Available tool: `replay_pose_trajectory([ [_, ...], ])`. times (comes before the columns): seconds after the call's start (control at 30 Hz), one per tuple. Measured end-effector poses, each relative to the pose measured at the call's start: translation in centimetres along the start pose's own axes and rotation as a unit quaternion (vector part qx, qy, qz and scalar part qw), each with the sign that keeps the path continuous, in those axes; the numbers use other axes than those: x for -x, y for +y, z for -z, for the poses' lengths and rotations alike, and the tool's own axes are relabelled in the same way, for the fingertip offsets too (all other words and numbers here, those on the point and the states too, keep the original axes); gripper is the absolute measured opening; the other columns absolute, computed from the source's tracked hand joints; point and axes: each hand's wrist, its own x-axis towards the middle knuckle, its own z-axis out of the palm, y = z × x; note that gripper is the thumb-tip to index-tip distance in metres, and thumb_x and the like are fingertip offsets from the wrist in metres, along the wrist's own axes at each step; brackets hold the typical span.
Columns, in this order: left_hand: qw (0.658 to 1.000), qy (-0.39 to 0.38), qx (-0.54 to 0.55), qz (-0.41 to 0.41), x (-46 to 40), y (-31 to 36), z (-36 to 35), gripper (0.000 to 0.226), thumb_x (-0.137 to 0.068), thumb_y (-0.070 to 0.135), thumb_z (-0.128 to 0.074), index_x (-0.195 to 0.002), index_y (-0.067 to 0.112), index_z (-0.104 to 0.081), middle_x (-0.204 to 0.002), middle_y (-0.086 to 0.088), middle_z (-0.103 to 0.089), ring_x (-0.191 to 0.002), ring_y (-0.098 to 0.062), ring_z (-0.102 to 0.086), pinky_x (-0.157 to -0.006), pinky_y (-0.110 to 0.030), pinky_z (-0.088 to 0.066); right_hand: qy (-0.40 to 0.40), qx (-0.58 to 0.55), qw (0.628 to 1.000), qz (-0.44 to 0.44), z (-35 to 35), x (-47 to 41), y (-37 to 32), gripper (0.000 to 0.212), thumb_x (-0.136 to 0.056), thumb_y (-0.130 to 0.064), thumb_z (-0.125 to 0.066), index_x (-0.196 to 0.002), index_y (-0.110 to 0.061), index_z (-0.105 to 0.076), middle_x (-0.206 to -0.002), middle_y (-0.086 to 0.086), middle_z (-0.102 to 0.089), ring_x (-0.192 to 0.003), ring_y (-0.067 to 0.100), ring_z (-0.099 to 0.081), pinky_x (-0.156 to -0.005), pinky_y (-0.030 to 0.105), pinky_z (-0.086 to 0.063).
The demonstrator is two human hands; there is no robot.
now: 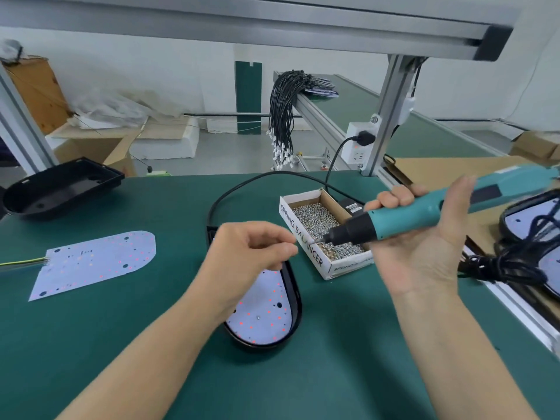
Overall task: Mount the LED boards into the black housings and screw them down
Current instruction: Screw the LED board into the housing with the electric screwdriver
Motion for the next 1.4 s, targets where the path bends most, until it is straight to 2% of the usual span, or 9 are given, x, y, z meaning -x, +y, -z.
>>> replay_pose_trajectory([
  [0.1, 0.992, 0.025, 0.117, 0.045, 1.0, 0.0, 1.9, 0.015, -0.056, 0.01, -0.077, -0.071, 0.012, -0.078, -0.074, -0.007, -0.073, -0.066, -0.012, -0.064, -0.059, -0.02, -0.053, -0.043, 0.001, 0.999, -0.024, -1.1, 0.5, 1.6, 0.05, -0.047, -0.043, -0.089, -0.075, -0.02, -0.055, -0.068, -0.006, -0.05, -0.064, 0.011, -0.051, -0.073, 0.026, -0.048],
  [0.17, 0.983, 0.04, 0.166, 0.062, 1.6, -0.1, 2.7, 0.015, -0.058, 0.009, -0.072, -0.072, 0.011, -0.079, -0.072, -0.008, -0.072, -0.064, -0.012, -0.065, -0.057, -0.021, -0.054, -0.047, 0.016, 0.998, -0.031, -1.9, 0.7, 2.7, 0.036, -0.058, -0.032, -0.085, -0.073, -0.02, -0.055, -0.066, -0.007, -0.05, -0.061, 0.008, -0.052, -0.071, 0.024, -0.049],
  [0.33, 0.978, 0.045, 0.191, 0.067, 2.5, -0.2, 3.4, 0.013, -0.067, 0.012, -0.067, -0.075, 0.012, -0.077, -0.074, -0.006, -0.07, -0.061, -0.011, -0.062, -0.052, -0.024, -0.053, -0.031, 0.031, 0.999, -0.022, -3.4, 1.1, 4.3, 0.022, -0.079, -0.029, -0.062, -0.076, -0.02, -0.042, -0.062, -0.009, -0.044, -0.057, 0.006, -0.049, -0.068, 0.022, -0.049],
  [0.63, 0.967, 0.062, 0.237, 0.075, 2.9, -0.2, 3.7, 0.017, -0.063, 0.009, -0.068, -0.076, 0.01, -0.079, -0.073, -0.008, -0.072, -0.058, -0.011, -0.064, -0.056, -0.021, -0.054, -0.041, 0.042, 0.998, -0.006, -4.6, 1.3, 5.0, 0.022, -0.079, -0.027, -0.061, -0.072, -0.021, -0.041, -0.061, -0.009, -0.043, -0.057, 0.006, -0.047, -0.066, 0.022, -0.048],
  [0.93, 0.976, 0.116, 0.185, 0.019, 2.9, -0.7, 3.4, 0.014, -0.07, 0.0, -0.068, -0.071, 0.01, -0.078, -0.068, -0.01, -0.071, -0.058, -0.014, -0.064, -0.058, -0.022, -0.054, -0.028, 0.049, 0.998, 0.013, -4.1, 1.6, 5.8, 0.022, -0.081, -0.024, -0.062, -0.072, -0.019, -0.043, -0.062, -0.008, -0.042, -0.059, 0.007, -0.047, -0.069, 0.023, -0.046],
  [1.1, 0.985, 0.075, 0.155, 0.006, 2.6, -0.3, 4.5, 0.013, -0.06, 0.013, -0.071, -0.071, 0.013, -0.078, -0.067, -0.007, -0.071, -0.057, -0.014, -0.064, -0.058, -0.021, -0.053, -0.043, 0.029, 0.999, -0.017, -4.0, 1.3, 5.8, 0.022, -0.081, -0.023, -0.062, -0.07, -0.019, -0.044, -0.061, -0.008, -0.043, -0.058, 0.007, -0.048, -0.068, 0.024, -0.048],
  [1.23, 0.995, 0.053, 0.083, -0.021, 2.1, 0.0, 4.9, 0.016, -0.069, 0.001, -0.071, -0.07, 0.015, -0.078, -0.066, -0.007, -0.071, -0.058, -0.013, -0.064, -0.058, -0.021, -0.053, -0.075, 0.038, 0.996, -0.011, -4.2, 1.2, 5.8, 0.037, -0.065, -0.024, -0.081, -0.073, -0.019, -0.045, -0.065, -0.007, -0.045, -0.059, 0.008, -0.05, -0.067, 0.025, -0.049],
  [1.33, 0.996, 0.038, 0.074, -0.026, 1.9, 0.0, 5.2, 0.012, -0.066, 0.007, -0.071, -0.071, 0.015, -0.078, -0.067, -0.009, -0.071, -0.059, -0.013, -0.065, -0.059, -0.021, -0.054, -0.06, 0.033, 0.997, -0.019, -4.1, 1.0, 6.0, 0.026, -0.074, -0.021, -0.073, -0.072, -0.02, -0.048, -0.063, -0.007, -0.047, -0.057, 0.008, -0.05, -0.065, 0.024, -0.049],
  [1.4, 0.997, 0.033, 0.063, -0.03, 1.9, -0.1, 5.2, 0.016, -0.07, 0.001, -0.07, -0.071, 0.015, -0.078, -0.067, -0.01, -0.071, -0.06, -0.014, -0.064, -0.059, -0.022, -0.054, -0.035, 0.026, 0.999, -0.029, -3.9, 0.9, 6.1, 0.02, -0.079, -0.021, -0.065, -0.072, -0.019, -0.046, -0.062, -0.007, -0.045, -0.057, 0.007, -0.049, -0.065, 0.023, -0.049],
])
